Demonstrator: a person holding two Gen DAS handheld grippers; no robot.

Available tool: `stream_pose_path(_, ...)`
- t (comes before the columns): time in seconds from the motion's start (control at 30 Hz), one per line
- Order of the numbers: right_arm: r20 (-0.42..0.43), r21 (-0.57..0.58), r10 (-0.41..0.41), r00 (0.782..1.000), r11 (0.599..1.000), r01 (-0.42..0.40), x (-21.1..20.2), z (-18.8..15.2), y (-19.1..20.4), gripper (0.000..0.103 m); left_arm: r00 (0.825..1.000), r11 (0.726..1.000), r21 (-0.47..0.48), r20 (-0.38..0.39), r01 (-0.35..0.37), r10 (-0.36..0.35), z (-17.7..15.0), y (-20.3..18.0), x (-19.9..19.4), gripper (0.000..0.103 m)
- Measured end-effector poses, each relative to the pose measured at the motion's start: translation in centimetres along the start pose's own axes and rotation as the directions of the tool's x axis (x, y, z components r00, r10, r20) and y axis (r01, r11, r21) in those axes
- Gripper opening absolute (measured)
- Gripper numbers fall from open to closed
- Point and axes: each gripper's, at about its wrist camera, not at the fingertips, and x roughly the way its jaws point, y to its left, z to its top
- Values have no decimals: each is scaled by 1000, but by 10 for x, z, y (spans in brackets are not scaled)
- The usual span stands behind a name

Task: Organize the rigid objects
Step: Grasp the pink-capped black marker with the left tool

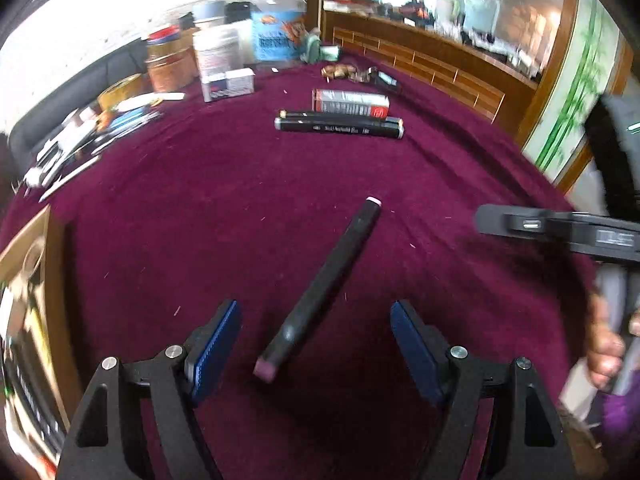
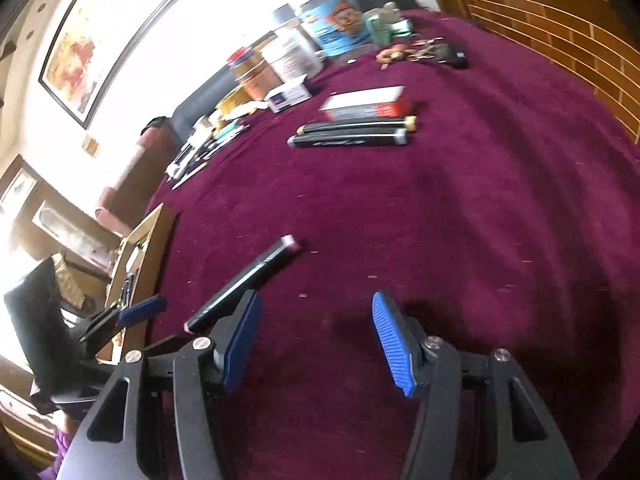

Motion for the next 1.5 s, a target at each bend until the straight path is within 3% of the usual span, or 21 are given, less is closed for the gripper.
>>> stream_pose_path(0.13, 6, -12, -20, 1000, 1000, 20, -5, 8, -5, 57, 1000, 1000, -13, -19, -15, 15, 4, -3, 26, 80)
stream_pose_path(0.17, 5, -14, -31, 1000, 999, 31, -4, 13, -7, 57, 1000, 1000, -18, -8, -23, 23, 4, -3, 26, 73)
stream_pose_path(0.23, -4, -12, -46, 999, 999, 46, 1, 26, -10, 57, 999, 998, -44, 0, -34, 34, 3, 2, 20, 47)
stream_pose_path(0.27, -5, -15, -52, 999, 999, 52, 4, 32, -10, 57, 999, 998, -58, -5, -33, 32, 3, 5, 19, 27)
stream_pose_path(0.3, -2, -22, -66, 998, 998, 66, 8, 40, -10, 57, 999, 996, -83, -17, -35, 34, 3, 12, 18, 15)
stream_pose_path(0.33, 0, -29, -77, 997, 997, 77, 12, 47, -9, 57, 999, 994, -104, -24, -38, 35, 1, 20, 15, 14)
stream_pose_path(0.63, -52, -104, -67, 996, 993, 61, 80, 128, 14, 57, 999, 981, -186, -31, -50, 44, -23, 41, -1, 14)
stream_pose_path(0.77, -122, -157, -80, 989, 986, 60, 112, 148, 24, 57, 998, 979, -195, -30, -54, 49, -20, 41, 2, 14)
stream_pose_path(0.83, -117, -205, -132, 984, 973, 106, 120, 151, 29, 57, 999, 979, -196, -26, -51, 47, -17, 41, 4, 14)
stream_pose_path(0.93, -168, -241, -134, 977, 966, 91, 130, 154, 35, 57, 999, 977, -208, -11, -41, 39, -15, 42, 6, 14)
stream_pose_path(1.0, -221, -293, -209, 953, 946, 140, 145, 150, 40, 58, 999, 976, -215, -1, -37, 37, -15, 43, 7, 14)
stream_pose_path(1.2, -153, -400, -352, 924, 876, 267, 153, 134, 62, 56, 998, 977, -208, 10, -52, 55, -15, 41, 7, 14)
stream_pose_path(1.27, -131, -424, -382, 915, 856, 297, 151, 126, 66, 52, 998, 978, -200, 15, -59, 63, -13, 38, 8, 18)
stream_pose_path(1.33, -124, -414, -378, 918, 860, 298, 146, 121, 65, 40, 998, 980, -193, 30, -47, 54, -11, 34, 10, 31)
stream_pose_path(1.4, -114, -404, -375, 920, 863, 302, 140, 114, 62, 30, 998, 981, -188, 50, -38, 48, -10, 28, 12, 52)
stream_pose_path(1.47, -108, -400, -374, 921, 864, 305, 131, 109, 62, 20, 996, 985, -159, 49, -72, 80, -9, 19, 14, 53)
stream_pose_path(1.5, -107, -397, -375, 921, 865, 306, 129, 107, 62, 15, 995, 985, -149, 44, -84, 92, -10, 17, 13, 41)
